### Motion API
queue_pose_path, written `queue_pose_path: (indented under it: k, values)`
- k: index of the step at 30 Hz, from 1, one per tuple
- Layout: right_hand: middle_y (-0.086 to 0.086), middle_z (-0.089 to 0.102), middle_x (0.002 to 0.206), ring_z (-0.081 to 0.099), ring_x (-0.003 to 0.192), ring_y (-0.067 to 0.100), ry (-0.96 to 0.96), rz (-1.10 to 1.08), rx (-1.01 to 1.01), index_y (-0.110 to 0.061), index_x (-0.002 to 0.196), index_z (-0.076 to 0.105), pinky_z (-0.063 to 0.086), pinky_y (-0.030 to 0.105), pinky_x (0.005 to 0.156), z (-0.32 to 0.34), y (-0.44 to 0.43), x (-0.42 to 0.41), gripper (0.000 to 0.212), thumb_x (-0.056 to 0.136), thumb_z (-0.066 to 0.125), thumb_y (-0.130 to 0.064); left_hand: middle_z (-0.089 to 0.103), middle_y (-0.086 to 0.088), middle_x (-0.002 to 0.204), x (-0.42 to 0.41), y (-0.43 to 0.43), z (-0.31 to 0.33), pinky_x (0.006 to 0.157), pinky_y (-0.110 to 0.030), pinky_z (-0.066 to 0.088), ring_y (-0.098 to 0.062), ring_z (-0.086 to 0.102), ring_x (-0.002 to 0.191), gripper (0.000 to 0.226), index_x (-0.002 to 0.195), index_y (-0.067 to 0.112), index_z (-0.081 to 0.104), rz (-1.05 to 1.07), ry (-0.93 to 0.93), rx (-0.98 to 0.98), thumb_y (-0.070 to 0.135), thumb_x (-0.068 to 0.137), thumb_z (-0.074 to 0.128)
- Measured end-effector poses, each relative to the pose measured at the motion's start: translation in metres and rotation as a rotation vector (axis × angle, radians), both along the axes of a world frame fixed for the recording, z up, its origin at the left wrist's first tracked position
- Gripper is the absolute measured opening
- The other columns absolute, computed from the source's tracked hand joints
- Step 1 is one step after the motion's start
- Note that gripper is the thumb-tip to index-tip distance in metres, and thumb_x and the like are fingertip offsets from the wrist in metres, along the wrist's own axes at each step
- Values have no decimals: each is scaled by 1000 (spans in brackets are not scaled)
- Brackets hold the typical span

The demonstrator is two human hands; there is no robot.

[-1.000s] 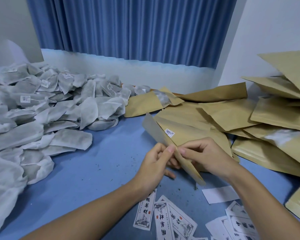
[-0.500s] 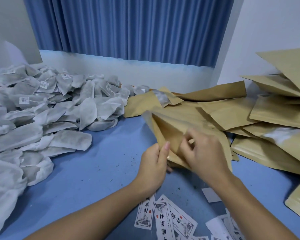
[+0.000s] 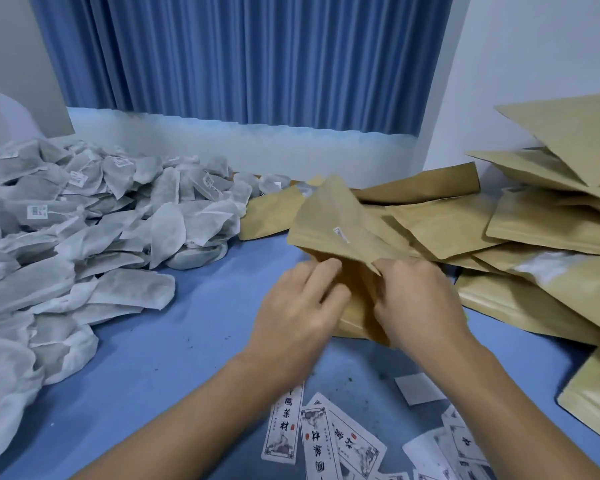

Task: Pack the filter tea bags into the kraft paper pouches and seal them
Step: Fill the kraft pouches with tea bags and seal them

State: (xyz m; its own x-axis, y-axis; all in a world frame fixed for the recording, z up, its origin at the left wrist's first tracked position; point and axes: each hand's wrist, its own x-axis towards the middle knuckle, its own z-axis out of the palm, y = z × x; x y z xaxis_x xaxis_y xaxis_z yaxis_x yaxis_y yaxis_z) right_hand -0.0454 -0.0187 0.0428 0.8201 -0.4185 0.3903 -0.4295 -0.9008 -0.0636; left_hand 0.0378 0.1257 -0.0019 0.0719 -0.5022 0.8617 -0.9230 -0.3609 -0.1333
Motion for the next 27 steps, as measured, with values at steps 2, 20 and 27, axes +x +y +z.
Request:
queue_pose_path:
  k: [2, 20, 27]
  values:
    - [2, 50, 70, 52, 70, 32, 2, -5, -9, -21, 86, 57, 34, 32, 57, 3, 1, -3, 11, 83, 52, -12, 66, -10, 90, -17, -2, 9, 61, -35, 39, -27, 56, 76, 33, 72, 13, 61, 113, 34, 208, -8, 83, 38]
    - [-3, 40, 59, 39, 58, 25, -129, 111, -13, -21, 73, 45, 22, 30, 46, 25, -9, -17, 14, 70, 49, -8, 14, 7, 77, 46, -72, 33, 64, -15, 30, -9, 30, 91, 19, 118, 8, 48, 189, 1208, 386, 20, 110, 35]
    - [3, 43, 65, 43, 66, 33, -139, -60, -98, -24, 96, 58, 36, 32, 58, 14, -25, -9, 27, 76, 51, -7, 63, 0, 105, -15, -79, 46, 87, -20, 49, -17, 57, 94, 16, 103, 19, 62, -135, 909, 209, 18, 97, 48]
